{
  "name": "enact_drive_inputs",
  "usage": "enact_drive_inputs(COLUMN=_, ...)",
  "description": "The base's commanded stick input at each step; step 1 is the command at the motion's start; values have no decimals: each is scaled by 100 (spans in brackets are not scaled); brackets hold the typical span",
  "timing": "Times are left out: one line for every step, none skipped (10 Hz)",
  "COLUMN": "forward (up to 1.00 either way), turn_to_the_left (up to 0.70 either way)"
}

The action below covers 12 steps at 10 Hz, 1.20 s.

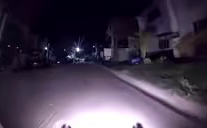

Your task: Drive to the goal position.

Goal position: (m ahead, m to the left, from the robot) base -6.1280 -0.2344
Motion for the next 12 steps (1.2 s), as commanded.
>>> enact_drive_inputs(forward=45, turn_to_the_left=0)
enact_drive_inputs(forward=45, turn_to_the_left=0)
enact_drive_inputs(forward=45, turn_to_the_left=0)
enact_drive_inputs(forward=45, turn_to_the_left=0)
enact_drive_inputs(forward=45, turn_to_the_left=0)
enact_drive_inputs(forward=45, turn_to_the_left=0)
enact_drive_inputs(forward=45, turn_to_the_left=0)
enact_drive_inputs(forward=45, turn_to_the_left=0)
enact_drive_inputs(forward=45, turn_to_the_left=0)
enact_drive_inputs(forward=45, turn_to_the_left=0)
enact_drive_inputs(forward=45, turn_to_the_left=0)
enact_drive_inputs(forward=45, turn_to_the_left=0)
